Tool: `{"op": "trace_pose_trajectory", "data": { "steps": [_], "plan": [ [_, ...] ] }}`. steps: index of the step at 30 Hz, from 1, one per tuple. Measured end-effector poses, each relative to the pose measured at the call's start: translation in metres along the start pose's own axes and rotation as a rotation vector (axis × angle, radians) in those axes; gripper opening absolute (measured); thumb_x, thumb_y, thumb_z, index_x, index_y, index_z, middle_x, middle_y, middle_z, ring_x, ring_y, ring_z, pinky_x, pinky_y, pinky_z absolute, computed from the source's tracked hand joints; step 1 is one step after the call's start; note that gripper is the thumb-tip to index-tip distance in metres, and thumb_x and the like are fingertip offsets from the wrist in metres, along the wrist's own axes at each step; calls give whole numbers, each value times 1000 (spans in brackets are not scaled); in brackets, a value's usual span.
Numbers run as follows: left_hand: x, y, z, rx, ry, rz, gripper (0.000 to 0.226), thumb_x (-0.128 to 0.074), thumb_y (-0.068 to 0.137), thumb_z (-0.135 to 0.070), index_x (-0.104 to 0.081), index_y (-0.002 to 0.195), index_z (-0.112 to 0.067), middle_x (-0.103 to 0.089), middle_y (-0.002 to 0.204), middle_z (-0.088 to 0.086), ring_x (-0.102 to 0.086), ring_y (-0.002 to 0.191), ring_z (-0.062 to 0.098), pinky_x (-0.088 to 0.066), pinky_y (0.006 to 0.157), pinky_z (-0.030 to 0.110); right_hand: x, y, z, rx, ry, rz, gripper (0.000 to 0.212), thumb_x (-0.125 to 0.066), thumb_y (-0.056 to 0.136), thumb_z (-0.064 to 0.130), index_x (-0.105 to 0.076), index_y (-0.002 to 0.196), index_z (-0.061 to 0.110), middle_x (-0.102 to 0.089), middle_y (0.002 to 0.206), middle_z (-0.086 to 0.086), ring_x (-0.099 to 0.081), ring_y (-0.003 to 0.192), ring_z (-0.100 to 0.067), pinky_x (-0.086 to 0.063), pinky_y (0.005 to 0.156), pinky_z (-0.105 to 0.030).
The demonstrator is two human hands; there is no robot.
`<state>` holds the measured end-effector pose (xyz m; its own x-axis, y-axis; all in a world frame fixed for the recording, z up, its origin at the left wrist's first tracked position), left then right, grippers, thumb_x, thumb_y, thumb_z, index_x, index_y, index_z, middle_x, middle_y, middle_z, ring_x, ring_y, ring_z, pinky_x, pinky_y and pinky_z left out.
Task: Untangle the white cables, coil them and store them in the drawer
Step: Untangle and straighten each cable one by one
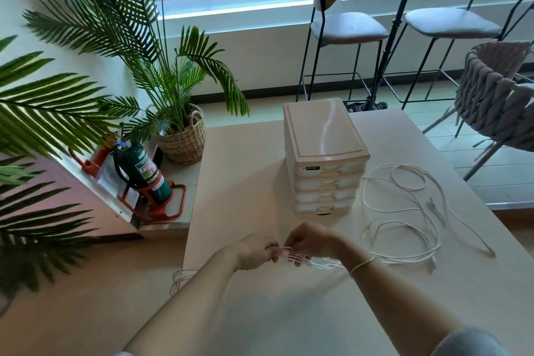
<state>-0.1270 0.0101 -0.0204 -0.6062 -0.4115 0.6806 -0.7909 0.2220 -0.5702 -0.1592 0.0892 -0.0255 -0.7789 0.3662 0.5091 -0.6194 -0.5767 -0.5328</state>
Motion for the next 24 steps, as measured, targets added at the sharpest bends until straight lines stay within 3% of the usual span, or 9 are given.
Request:
{"op": "trace_pose_trajectory", "data": {
  "steps": [3,6,9,13,18,21,24],
  "plan": [
    [-2,0,0,0,-14,17,22,-38,99,-23,-58,92,-19,-52,89,4,-44,83,16,-33,64,25,-2,0,-2,9,40,21,26,-52,79,0,-73,86,12,-66,61,5,-59,51,0,-51,66,-22],
    [-3,1,3,-3,-54,11,19,-40,98,-24,-54,86,-19,-49,78,1,-43,79,18,-32,57,18,-6,-2,-2,14,30,20,30,-47,79,1,-73,89,11,-65,64,5,-59,59,-4,-49,69,-22],
    [2,2,5,-5,-77,-17,19,-41,99,-25,-54,87,-19,-51,84,3,-43,75,17,-32,57,17,-17,-1,-6,-20,129,59,31,-40,81,1,-70,85,8,-65,68,-2,-60,61,-12,-45,63,-25],
    [12,4,8,-8,-102,-88,26,-41,99,-22,-63,99,-9,-51,89,1,-45,77,14,-31,56,11,-22,-1,-10,-64,377,137,29,-37,94,11,-65,89,6,-60,61,-2,-53,46,-13,-43,50,-24],
    [7,4,8,-2,-165,-61,21,-41,99,-27,-59,92,-19,-48,76,-6,-43,71,12,-33,57,14,-11,2,-7,-70,145,74,34,-39,99,24,-56,70,18,-43,59,2,-34,47,-10,-29,47,-22],
    [-1,4,6,-8,-158,9,21,-41,99,-26,-54,84,-22,-46,73,-8,-42,72,11,-33,60,15,8,4,7,-6,-90,-64,41,-42,97,27,-47,56,21,-44,57,5,-37,51,-10,-28,51,-23],
    [-4,4,9,-9,-161,30,29,-41,99,-25,-50,71,-27,-43,69,-9,-39,64,4,-32,58,14,11,3,10,30,-122,-110,42,-44,96,28,-46,55,24,-46,58,7,-38,52,-6,-29,50,-20]
  ]
}}
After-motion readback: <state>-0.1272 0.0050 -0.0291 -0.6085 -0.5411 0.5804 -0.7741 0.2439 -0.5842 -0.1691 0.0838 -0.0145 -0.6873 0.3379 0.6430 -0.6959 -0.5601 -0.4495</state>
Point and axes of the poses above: each hand's wrist, its own y-axis towards the middle knuckle, its own x-axis out of the back of the hand, z = x × y, the point moved 10 cm from there along y, towards the middle knuckle
